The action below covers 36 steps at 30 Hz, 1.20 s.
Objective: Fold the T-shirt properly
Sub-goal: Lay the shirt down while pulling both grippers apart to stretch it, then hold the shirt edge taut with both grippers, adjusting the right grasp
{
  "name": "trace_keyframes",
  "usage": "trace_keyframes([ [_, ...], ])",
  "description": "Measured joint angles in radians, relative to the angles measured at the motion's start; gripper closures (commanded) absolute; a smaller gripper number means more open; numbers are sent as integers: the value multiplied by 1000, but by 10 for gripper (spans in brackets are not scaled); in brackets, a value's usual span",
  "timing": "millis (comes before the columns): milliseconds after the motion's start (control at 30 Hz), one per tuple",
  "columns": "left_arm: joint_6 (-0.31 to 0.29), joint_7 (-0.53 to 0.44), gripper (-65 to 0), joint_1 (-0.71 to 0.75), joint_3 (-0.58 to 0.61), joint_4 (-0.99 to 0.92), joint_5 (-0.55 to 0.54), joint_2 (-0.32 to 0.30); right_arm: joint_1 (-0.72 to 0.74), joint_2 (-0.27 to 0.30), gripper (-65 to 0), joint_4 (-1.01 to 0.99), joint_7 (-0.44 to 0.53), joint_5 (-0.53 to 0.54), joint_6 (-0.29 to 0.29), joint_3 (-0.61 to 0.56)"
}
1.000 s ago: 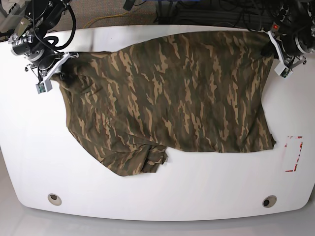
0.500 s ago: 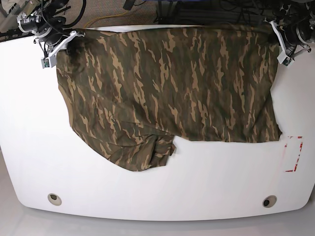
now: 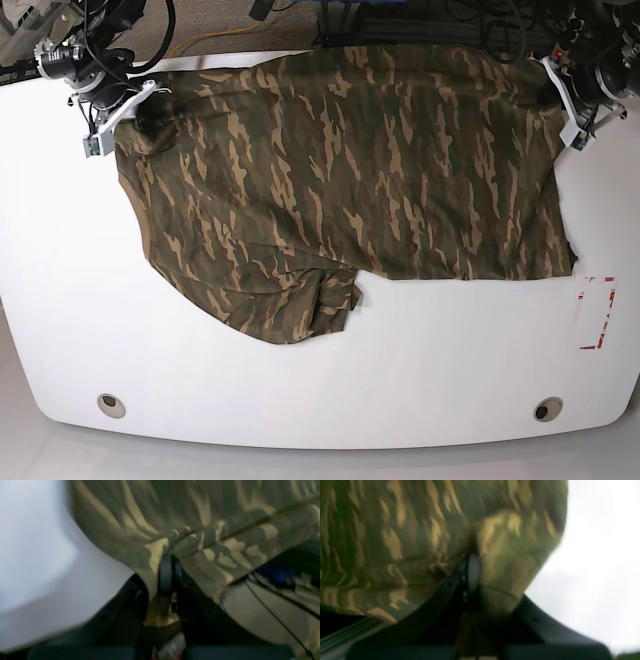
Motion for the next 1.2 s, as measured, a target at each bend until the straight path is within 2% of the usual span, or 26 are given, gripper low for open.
trace_keyframes([
  [267,0,19,0,-64,0,1,1,0,90,0,0,0,2,5,0,-81],
  [467,0,14,0,-42,-7,1,3,-11,61,-1,0,0,1,0,0,-82],
  [567,0,16,0,-18,-52,1,-1,-6,39,-2,0,0,0,3,0,-77],
  [700,0,26,0,-16,-107,0,9,-12,13,-9,-54,0,1,10,0,-76],
  [767,0,21,0,-19,-125,0,0,-35,-1,-36,-55,0,2,47,0,-51],
  [833,0,22,0,-21,-142,0,-3,-59,-16,-63,-63,-8,1,127,0,1],
  [900,0,18,0,-22,-152,0,-3,-71,-26,-65,-105,-48,-37,203,0,33],
  [1000,0,19,0,-22,-157,-1,6,-92,-25,-67,-214,-165,-87,291,-4,66],
  [1033,0,19,0,-23,-157,-1,5,-95,-25,-68,-263,-195,-88,333,-3,79],
  [1100,0,19,0,-32,-156,-1,3,-97,-29,-66,-331,-229,-75,351,-4,96],
  [1200,0,23,0,-43,-156,-1,12,-98,-42,-70,-355,-240,-78,352,-4,106],
])
